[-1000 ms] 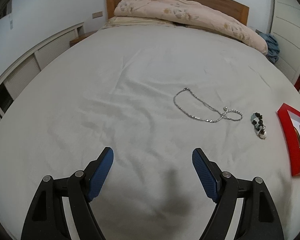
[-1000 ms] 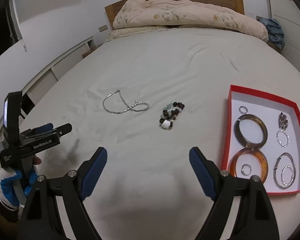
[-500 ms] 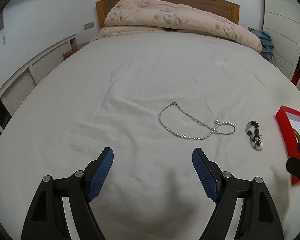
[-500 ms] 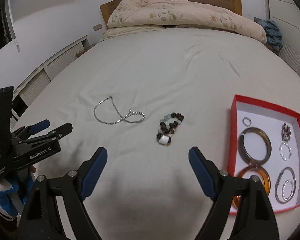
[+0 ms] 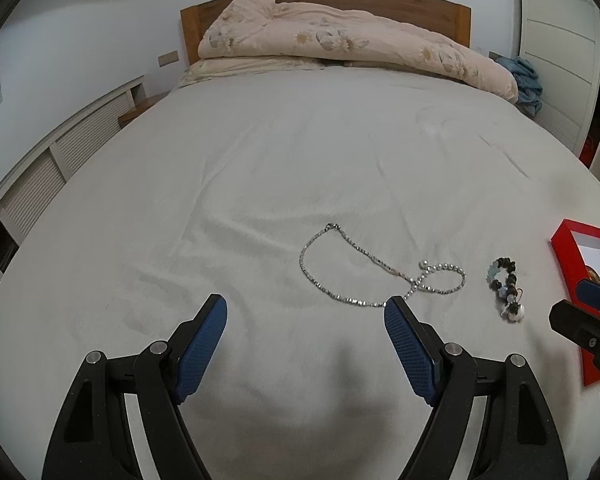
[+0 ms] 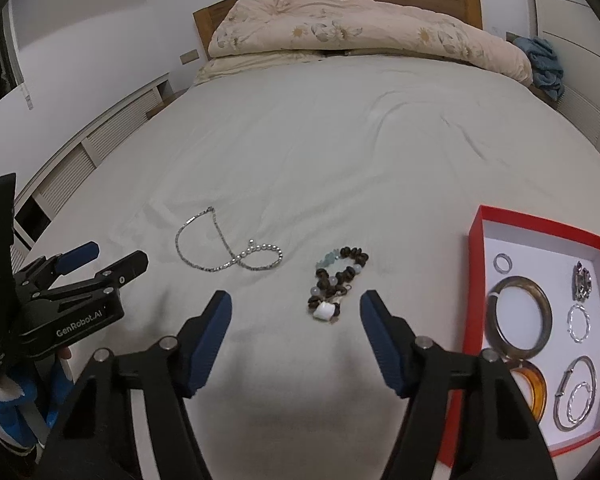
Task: Organize jewelry
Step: 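Move the left tool to the silver chain while the right tool approaches the beaded bracelet, then grasp the silver chain with the left tool while the right tool grasps the beaded bracelet, then lift the chain and bracelet and carry both toward the red box, then lower the chain and bracelet into the red box and open both tools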
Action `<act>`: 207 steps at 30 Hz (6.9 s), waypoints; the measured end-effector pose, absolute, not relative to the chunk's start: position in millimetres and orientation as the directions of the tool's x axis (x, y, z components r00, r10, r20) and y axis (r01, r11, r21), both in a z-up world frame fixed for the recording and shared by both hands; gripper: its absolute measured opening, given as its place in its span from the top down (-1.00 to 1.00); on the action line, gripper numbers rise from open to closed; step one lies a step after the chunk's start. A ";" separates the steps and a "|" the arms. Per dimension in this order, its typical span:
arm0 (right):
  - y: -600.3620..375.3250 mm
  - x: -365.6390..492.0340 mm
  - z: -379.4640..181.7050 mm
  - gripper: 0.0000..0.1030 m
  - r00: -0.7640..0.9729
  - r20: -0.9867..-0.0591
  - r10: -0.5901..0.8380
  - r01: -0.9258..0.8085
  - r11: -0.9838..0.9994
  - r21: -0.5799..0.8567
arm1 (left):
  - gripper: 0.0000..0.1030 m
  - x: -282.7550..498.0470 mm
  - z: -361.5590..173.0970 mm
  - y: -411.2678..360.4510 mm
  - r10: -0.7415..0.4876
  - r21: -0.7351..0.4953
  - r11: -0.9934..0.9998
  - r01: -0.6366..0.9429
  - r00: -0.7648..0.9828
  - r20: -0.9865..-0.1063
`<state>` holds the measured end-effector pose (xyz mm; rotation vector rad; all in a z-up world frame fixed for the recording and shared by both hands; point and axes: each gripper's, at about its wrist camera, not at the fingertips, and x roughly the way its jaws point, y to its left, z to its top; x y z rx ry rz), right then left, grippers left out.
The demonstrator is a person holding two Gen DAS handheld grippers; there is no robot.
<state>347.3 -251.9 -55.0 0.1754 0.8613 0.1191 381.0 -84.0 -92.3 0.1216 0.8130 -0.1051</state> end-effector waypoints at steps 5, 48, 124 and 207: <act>-256.3 355.1 -62.6 -0.25 0.640 -0.747 0.180 -0.020 0.976 0.218 | -0.56 389.7 -94.0 -90.0 -0.046 0.068 0.988 0.140 0.681 -0.731; -267.3 398.8 -118.0 0.36 0.531 -0.826 0.191 0.014 0.972 0.234 | -0.24 464.3 -150.8 -72.6 -0.149 -0.067 0.983 0.171 0.526 -0.837; -259.1 334.8 -27.3 0.80 0.649 -0.714 0.262 -0.084 0.958 0.275 | 0.96 327.6 -29.2 -73.0 -0.191 -0.025 0.968 0.252 0.663 -0.724; -456.3 208.4 83.0 0.80 0.776 -0.621 0.111 -0.019 0.988 0.153 | 0.95 220.8 100.3 -351.8 -0.417 0.076 0.828 0.555 0.701 -0.579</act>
